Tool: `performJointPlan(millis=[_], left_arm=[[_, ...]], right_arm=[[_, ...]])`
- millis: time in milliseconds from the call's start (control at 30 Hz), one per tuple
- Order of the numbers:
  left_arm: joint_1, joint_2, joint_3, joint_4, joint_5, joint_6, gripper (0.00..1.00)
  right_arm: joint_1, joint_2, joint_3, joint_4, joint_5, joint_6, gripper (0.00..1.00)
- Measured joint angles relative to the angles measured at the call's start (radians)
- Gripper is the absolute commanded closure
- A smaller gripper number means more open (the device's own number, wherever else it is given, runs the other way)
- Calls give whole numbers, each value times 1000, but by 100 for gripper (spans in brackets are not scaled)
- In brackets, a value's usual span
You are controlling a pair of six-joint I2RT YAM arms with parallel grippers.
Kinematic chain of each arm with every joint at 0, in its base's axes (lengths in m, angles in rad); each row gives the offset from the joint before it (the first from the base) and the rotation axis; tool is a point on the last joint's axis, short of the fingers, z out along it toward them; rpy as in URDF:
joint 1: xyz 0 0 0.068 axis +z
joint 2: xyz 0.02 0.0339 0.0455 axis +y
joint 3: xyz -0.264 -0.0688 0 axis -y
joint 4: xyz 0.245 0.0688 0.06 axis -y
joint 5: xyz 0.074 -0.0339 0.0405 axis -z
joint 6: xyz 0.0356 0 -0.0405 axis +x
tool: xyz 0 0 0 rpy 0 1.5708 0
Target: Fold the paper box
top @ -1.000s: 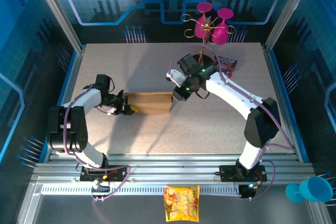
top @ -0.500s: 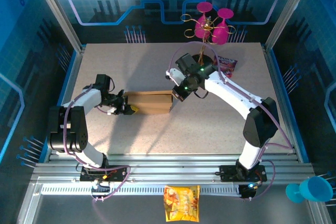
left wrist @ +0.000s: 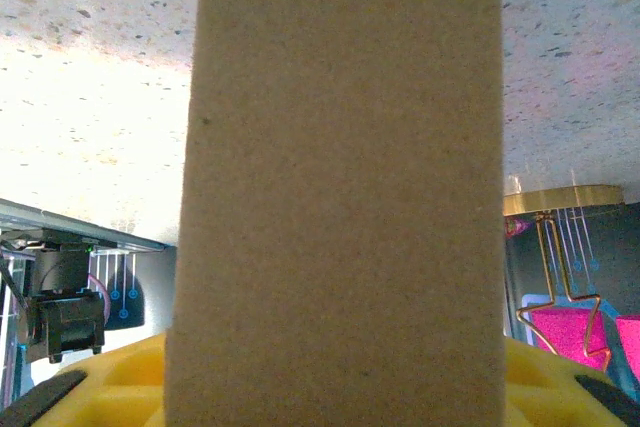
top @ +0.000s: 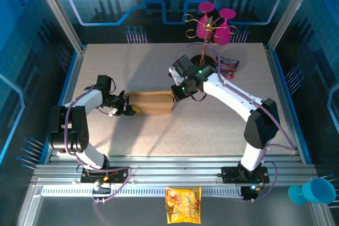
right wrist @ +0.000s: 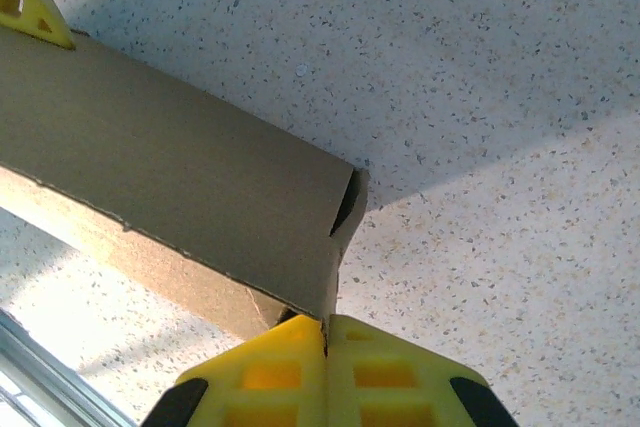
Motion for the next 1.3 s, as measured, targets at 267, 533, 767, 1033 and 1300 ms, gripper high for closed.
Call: performJointPlan(millis=[267,533,767,1033,1300], left_arm=[[2,7,-6,12,8,-15,91],[6,8,-7,25,8,-36,90],[6,8,-16,45,11,-48,89],[10,11,-33,63,22,-69,89],[13,16,-47,88,31,-93,68]], right_arm=[[2,16,21,2,0,127,100],[8,58,91,-48,11,191,100],[17,66,105,-64,21,246,100],[26,65,84,-28,43,303,100],[39,30,5,70,87,309,100]])
